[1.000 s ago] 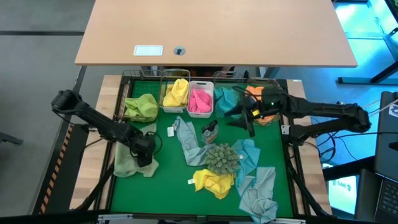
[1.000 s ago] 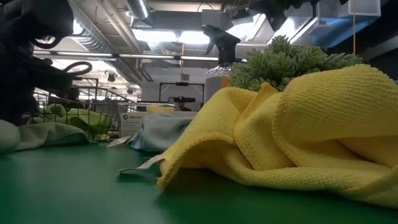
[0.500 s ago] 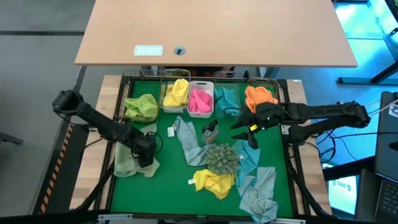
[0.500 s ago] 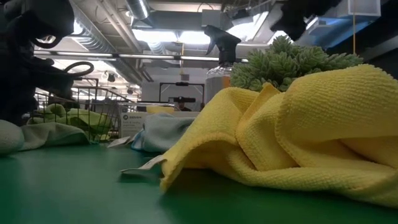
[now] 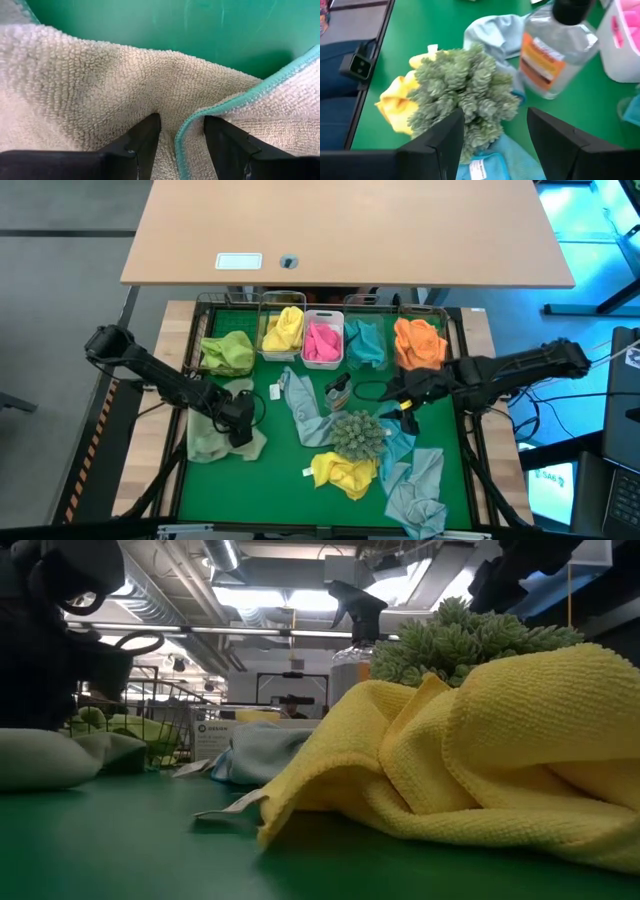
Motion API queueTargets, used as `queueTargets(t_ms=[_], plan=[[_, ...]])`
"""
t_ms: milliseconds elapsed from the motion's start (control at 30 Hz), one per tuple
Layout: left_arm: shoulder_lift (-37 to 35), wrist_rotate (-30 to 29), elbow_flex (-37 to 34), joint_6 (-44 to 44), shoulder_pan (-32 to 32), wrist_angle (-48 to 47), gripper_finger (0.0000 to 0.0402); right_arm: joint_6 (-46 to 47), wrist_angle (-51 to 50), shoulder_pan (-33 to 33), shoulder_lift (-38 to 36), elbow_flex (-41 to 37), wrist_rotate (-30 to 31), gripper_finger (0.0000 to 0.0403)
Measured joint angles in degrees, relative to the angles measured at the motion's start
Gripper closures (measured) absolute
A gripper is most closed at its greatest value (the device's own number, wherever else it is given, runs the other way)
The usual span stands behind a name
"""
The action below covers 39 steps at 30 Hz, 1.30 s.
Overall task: Sort microfiber towel by color & place in baskets
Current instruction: Put the light green microfiber towel into the gold wire basket
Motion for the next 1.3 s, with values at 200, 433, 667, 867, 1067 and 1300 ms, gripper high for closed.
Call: queueTargets(t_ms=[200, 433, 667, 867, 1067, 1300], plan=[[0.03, -0.83, -0.04, -0.47, -0.01, -0.08, 0.0266, 0.01, -0.07, 1.69, 0.71, 0.0, 0.01, 0.0188], [0.08, -1.97, -0.17, -4.87, 0.06, 1.19, 0.0344, 1.32, -1.43, 1.53, 0.7, 0.0, 0.84, 0.0188], [-0.48, 1.54, 2.43, -5.93, 0.08, 3.24, 0.0393, 2.33, -4.18, 1.53, 0.69, 0.0, 3.54, 0.0188], [-3.93, 0.61, 8.77, -5.5, 0.09, 0.84, 0.0398, 2.32, -4.43, 1.53, 0.69, 0.0, 3.56, 0.0188], [-8.2, -5.64, 17.31, -5.46, 0.08, -8.65, 0.0399, 2.32, -4.64, 1.53, 0.69, 0.0, 3.55, 0.0188], [-12.84, -16.85, 27.75, -5.43, 0.08, -18.89, 0.04, 2.32, -4.66, 1.53, 0.69, 0.0, 3.51, 0.0188]])
